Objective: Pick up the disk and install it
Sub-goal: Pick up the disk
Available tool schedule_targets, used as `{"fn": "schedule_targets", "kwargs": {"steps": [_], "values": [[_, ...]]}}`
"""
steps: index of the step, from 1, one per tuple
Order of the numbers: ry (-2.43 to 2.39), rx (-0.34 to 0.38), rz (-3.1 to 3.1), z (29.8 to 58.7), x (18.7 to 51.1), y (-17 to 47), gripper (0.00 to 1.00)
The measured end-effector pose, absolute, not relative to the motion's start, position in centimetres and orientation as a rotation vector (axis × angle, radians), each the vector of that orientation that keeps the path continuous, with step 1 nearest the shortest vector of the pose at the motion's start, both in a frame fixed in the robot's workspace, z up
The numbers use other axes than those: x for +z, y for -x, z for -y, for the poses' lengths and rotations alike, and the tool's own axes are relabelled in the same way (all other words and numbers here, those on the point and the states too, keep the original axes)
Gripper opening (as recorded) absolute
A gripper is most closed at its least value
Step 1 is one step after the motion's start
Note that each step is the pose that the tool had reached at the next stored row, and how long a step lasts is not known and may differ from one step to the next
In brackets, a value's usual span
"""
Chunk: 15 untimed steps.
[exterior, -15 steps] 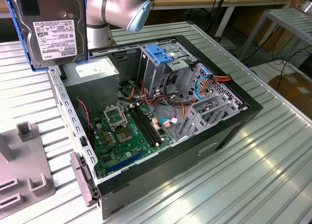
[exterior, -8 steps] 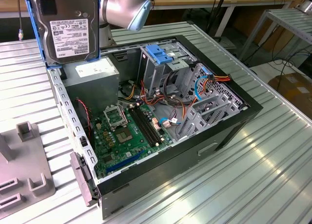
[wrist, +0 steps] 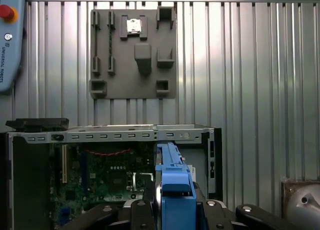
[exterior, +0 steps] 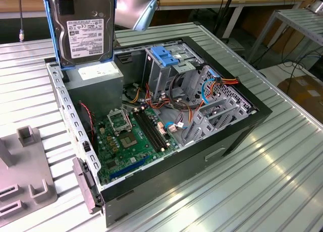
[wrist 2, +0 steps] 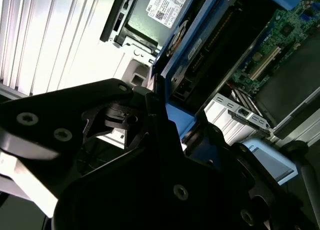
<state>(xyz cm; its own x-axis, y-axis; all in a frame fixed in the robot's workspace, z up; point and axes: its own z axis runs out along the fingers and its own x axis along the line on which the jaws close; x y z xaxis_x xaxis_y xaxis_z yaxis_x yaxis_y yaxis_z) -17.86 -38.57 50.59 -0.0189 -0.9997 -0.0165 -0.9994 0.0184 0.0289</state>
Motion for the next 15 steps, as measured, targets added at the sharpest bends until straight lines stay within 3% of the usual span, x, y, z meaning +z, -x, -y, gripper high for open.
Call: {"fn": "schedule_targets", "kwargs": {"steps": [15], "values": [[-2.194,-0.049,2.235,39.8,50.4,14.9,0.37]]}}
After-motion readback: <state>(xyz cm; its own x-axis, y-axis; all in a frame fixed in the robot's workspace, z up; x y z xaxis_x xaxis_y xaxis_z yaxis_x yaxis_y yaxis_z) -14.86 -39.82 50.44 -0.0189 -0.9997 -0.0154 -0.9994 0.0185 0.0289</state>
